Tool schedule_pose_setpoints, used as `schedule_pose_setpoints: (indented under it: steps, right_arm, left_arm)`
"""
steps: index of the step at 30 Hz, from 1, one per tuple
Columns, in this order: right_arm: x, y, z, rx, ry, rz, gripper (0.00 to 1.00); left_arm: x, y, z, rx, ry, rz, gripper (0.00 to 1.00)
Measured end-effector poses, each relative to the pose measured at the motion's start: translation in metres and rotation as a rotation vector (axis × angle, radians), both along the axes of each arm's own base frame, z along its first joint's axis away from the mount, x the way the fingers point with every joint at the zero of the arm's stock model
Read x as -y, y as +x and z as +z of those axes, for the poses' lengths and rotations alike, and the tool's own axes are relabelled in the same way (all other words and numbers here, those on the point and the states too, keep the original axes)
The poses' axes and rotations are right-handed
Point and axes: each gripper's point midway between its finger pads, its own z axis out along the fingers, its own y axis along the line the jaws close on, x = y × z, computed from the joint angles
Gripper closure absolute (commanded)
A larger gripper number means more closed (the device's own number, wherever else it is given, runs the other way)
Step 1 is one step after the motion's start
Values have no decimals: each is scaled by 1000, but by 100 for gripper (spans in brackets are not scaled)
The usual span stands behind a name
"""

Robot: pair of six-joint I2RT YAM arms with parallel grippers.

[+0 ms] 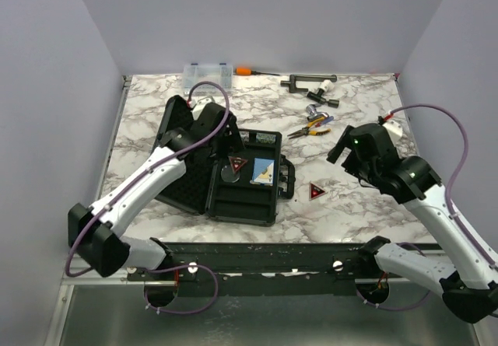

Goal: Pack up texas hold em set

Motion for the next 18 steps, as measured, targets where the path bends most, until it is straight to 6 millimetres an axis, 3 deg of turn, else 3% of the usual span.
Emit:
schedule_pose_setpoints:
  steps: [5, 8, 14, 18]
  right_arm:
    - [-16, 4, -40, -122, -20, 39, 0]
    - [-27, 6, -62, -186, -23, 75, 0]
    - [-34, 8, -100, -284, -69, 107, 0]
    - [-33, 9, -124, -351, -120, 118, 0]
  left_arm:
    - [-25, -18, 35, 140, 14, -54, 2]
    - [-41, -33, 45, 215, 38, -99, 2]
    - [-79, -76, 71, 412, 58, -200, 2]
    - [-93, -105, 86, 543, 20, -268, 2]
